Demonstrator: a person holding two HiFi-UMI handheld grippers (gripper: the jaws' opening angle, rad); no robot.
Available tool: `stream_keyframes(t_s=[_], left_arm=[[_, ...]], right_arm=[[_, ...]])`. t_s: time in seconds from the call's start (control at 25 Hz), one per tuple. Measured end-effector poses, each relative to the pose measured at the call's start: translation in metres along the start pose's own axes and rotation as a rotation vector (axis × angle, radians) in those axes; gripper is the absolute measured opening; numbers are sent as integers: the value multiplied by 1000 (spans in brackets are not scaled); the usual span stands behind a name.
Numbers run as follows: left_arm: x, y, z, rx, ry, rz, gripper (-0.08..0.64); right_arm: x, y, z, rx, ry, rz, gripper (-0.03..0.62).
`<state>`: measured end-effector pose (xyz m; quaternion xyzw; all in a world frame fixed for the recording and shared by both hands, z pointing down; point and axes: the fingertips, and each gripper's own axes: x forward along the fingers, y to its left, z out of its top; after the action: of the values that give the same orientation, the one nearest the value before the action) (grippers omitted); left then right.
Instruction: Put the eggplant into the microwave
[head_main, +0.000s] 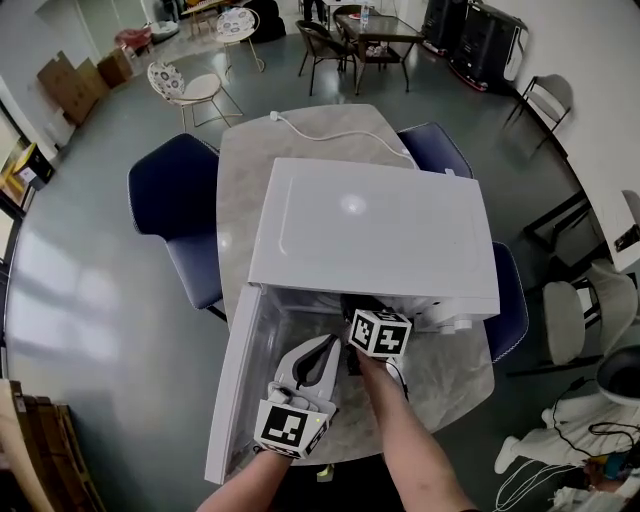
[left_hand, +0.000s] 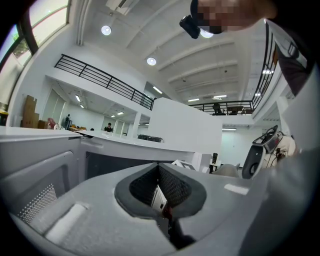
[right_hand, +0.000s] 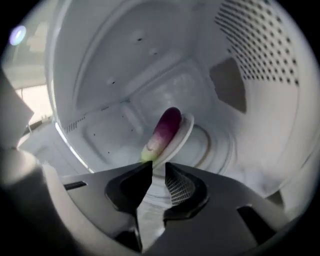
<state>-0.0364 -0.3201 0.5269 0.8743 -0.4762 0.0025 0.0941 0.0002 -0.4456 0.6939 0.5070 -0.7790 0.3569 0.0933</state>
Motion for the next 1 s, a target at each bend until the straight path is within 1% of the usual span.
stream_keyframes(t_s=[0.08,0.12,0.16,0.2,0.24,0.4,0.52,0.68,0.84,1.0], left_arm=[[1,1,-1,2,1,-1,8],[2,0,-2,2,-1,-2,6],[2,0,-2,1,-1,-2,6],[2,0,-3,0,0,-2,6],[3,0,-4,-1,3,-3,8],[2,-3,-4,-10,14,-8,6],[-1,-6,-2,-21,23,-11,6],[-8,-16,5,-40,39,-18,6],[-14,-35,19,-60,53,-35,6],[-24,-57,45,-64,43,-65,8]], right_arm=[[-4,-1,3,-233,-6,-78,69],[-6,-1,5,-332,-5,-112,69],[-7,1,6,-403,-7,-129,69],[-9,4,6,-439,-12,-129,69],[-10,8,5,-447,-18,-118,69],[-27,18,2,-406,-44,-59,63],[-52,29,2,-389,-58,-31,4],[-91,45,3,-356,-61,15,3],[-137,63,20,-311,-91,65,3],[-184,84,49,-295,-134,106,3]])
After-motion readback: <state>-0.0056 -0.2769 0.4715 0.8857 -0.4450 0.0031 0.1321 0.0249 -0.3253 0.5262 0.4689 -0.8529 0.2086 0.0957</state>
